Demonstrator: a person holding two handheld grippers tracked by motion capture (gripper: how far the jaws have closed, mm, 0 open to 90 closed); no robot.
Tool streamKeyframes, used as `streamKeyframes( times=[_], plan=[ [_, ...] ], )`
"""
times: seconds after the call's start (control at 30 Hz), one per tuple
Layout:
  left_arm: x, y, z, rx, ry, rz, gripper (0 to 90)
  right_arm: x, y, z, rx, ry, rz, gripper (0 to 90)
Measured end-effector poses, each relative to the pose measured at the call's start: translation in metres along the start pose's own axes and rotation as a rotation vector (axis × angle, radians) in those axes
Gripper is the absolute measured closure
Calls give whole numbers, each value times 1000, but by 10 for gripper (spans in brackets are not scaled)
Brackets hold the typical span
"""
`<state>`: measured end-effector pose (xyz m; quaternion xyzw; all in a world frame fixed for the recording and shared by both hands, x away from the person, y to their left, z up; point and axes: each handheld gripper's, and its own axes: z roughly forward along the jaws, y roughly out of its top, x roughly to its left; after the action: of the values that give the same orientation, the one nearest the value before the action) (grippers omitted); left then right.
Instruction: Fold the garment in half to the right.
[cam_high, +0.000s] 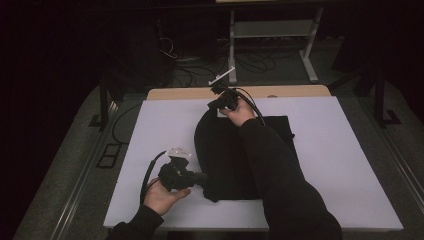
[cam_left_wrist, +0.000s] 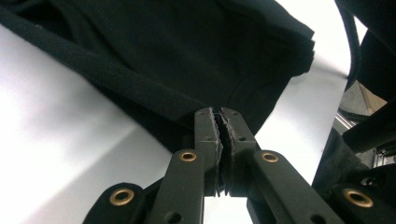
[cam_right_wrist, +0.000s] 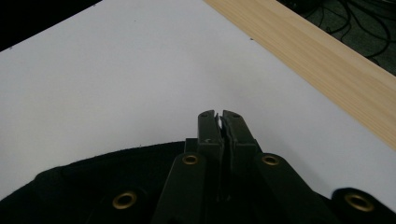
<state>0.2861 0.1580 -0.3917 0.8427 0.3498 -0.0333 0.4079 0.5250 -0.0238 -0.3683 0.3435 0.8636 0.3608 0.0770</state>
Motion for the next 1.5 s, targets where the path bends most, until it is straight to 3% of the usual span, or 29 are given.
streamKeyframes(
  times=[0.3, 1.17, 1.5],
  plan=[
    [-11, 16, 14, 7, -31, 43, 845, -11, -8, -20, -13, -21, 7, 854],
    [-33, 51, 49, 31, -80, 105, 845, -45, -31, -68, -46, -77, 48, 854],
    [-40, 60, 59, 46, -91, 121, 845, -58, -45, -75, -51, -93, 81, 854]
  ],
)
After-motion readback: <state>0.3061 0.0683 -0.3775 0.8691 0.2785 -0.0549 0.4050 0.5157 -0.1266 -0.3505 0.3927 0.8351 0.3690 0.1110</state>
